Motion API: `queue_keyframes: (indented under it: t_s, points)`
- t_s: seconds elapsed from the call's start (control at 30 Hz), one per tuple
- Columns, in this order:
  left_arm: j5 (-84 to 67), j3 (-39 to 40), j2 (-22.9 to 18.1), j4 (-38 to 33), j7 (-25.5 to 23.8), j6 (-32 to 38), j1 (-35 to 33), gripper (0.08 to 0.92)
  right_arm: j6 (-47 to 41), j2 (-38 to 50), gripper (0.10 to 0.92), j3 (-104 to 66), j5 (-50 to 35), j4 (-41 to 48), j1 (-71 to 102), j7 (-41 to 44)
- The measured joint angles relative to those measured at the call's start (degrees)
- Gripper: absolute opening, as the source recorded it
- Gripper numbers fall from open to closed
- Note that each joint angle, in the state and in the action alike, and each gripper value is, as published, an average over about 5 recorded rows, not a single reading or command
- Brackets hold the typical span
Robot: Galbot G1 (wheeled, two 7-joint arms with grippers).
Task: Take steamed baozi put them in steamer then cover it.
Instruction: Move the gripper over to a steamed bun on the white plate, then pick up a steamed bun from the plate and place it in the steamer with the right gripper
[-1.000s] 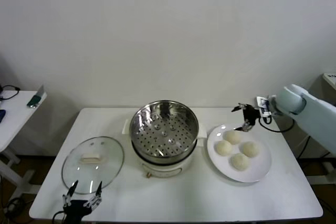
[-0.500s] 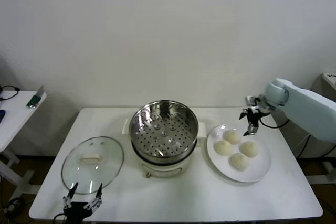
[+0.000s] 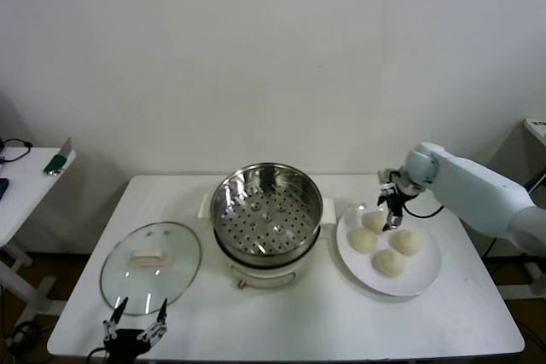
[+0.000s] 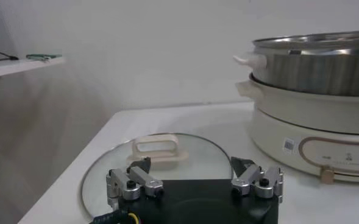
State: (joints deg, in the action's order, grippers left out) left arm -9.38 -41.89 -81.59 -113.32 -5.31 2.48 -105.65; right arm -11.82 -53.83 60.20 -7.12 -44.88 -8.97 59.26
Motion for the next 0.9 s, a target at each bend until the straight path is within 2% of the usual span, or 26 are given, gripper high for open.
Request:
queue_keyframes:
  t_s: [0.13,0.5,0.9]
  points:
    - [0.19,0.27,-0.02,0.18,0.05,-0.03,0.03,0.823,-0.07,-0.84,0.812,-0.60,0.21,1.34,0.74,-0.14]
    - [0.91,0.37,-0.02,0.28,0.21,-0.24,0.12,0.823,0.82,-1.99,0.708,-1.70,0.39,3.04,1.46,0.06]
    - [1.94,0.86,-0.30,-0.35,0.31,-0.07,-0.57,0.823,4.18,-0.18,0.704,6.76,-3.03,-2.97,-9.49,3.48]
